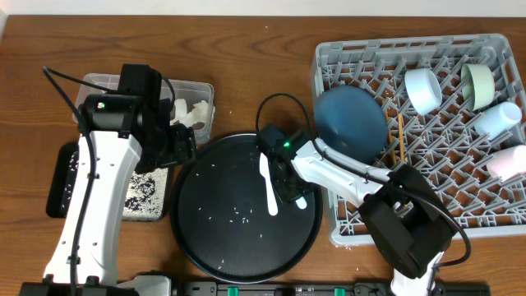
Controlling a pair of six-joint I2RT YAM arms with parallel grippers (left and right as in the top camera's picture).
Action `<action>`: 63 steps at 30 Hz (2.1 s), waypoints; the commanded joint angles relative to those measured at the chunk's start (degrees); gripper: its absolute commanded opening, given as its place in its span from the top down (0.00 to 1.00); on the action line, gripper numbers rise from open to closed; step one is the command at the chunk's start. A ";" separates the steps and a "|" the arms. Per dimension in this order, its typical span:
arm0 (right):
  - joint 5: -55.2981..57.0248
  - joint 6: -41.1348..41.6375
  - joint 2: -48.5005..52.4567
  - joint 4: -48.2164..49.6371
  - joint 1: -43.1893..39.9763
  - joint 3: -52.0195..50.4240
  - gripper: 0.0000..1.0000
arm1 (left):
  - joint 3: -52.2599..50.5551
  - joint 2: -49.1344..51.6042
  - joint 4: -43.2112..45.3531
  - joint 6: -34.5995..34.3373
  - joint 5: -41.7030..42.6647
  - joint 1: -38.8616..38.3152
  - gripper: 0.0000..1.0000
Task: Sort waste into correct bins and load items into the dishwasher rack
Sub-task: 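Grasp the white plastic spoon with the right gripper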
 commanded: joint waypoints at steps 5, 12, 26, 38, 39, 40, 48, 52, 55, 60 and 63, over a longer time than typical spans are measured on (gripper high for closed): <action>0.42 0.96 -2.08 -0.09 0.35 1.53 0.91 | -0.24 -0.07 -0.13 -0.74 -0.50 0.11 0.27; 0.44 0.94 -5.77 0.15 0.33 2.36 0.90 | -0.24 -0.07 -0.13 -0.74 -0.50 0.11 0.27; 0.42 0.96 -8.74 0.04 0.33 2.36 0.91 | -0.24 -0.07 -0.13 -0.74 -0.50 0.11 0.27; -0.48 0.52 -13.99 0.74 0.09 2.34 0.81 | -0.24 -0.07 -0.13 -0.74 -0.50 0.11 0.27; -1.20 0.50 -13.90 1.09 0.24 2.34 0.78 | -0.24 -0.07 -0.13 -0.74 -0.50 0.11 0.27; -2.03 0.50 -13.86 1.57 0.50 2.34 0.75 | -0.24 -0.07 -0.13 -0.74 -0.50 0.11 0.27; -3.91 5.68 -12.55 5.55 3.67 2.34 0.64 | -0.24 -0.07 -1.29 -3.13 -6.75 0.28 0.27; -3.23 8.66 -10.49 6.03 5.05 2.34 0.63 | -0.24 -0.07 -2.93 -4.68 -9.90 3.13 0.26; -2.10 10.36 -8.48 6.82 6.14 2.34 0.63 | -0.24 -0.07 -3.37 -7.26 -9.88 6.40 0.27; 0.44 13.92 -5.16 8.11 7.69 2.34 0.61 | -0.24 -0.07 -3.41 -7.89 -9.46 10.14 0.27; 0.68 14.05 -3.56 9.44 8.15 2.34 0.57 | -0.24 -0.07 -3.43 -8.35 -9.46 10.49 0.27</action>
